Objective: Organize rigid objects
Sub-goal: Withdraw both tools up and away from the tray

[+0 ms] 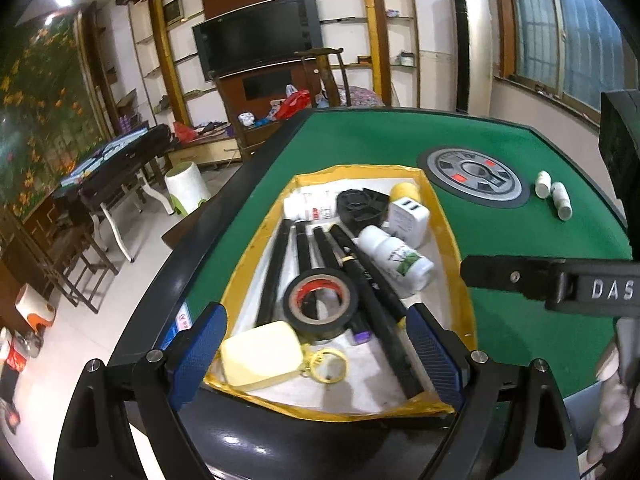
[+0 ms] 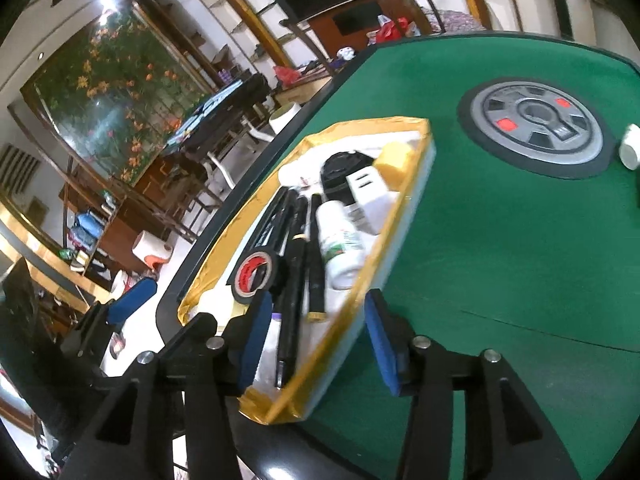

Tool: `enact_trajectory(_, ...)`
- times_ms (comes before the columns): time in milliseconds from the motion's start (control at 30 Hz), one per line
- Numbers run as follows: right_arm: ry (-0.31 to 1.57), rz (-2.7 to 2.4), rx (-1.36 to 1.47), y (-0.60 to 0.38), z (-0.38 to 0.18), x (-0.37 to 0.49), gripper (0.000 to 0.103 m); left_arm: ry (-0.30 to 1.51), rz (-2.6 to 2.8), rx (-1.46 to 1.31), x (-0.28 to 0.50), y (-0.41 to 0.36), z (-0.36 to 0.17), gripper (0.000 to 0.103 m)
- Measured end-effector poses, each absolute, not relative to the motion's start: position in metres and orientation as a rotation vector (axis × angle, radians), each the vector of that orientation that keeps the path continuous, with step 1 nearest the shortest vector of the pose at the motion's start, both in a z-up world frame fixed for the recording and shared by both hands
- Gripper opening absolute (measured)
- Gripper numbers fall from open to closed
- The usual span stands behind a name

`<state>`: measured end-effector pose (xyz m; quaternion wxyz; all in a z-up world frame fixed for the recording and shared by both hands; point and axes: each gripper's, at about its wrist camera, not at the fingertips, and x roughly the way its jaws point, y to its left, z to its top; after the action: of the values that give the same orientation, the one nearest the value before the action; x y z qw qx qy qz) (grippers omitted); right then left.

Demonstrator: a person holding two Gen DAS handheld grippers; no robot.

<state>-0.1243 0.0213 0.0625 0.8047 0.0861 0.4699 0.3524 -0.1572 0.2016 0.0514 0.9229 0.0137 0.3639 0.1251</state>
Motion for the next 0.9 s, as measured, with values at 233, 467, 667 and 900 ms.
enact_trajectory(233,1.007,0.701,0.26,-0.022,0.059,-0.113,0.047,0.751,0.242,0.094,-0.15,0.172,0.054,0.093)
enact_trajectory(467,0.996,0.68,0.278,-0.045,0.054,-0.114,0.048,0.745,0.235,0.145,-0.144,0.146,0.059,0.093)
enact_trajectory(667,0.954,0.633,0.219,-0.055,0.055,-0.12,0.052,0.599,0.294,0.14,-0.155,0.133,0.081,0.1)
enact_trajectory(900,0.779,0.556,-0.034,-0.037,0.071,-0.146,0.069,0.51,0.32,-0.02,-0.163,0.14,0.115,0.103)
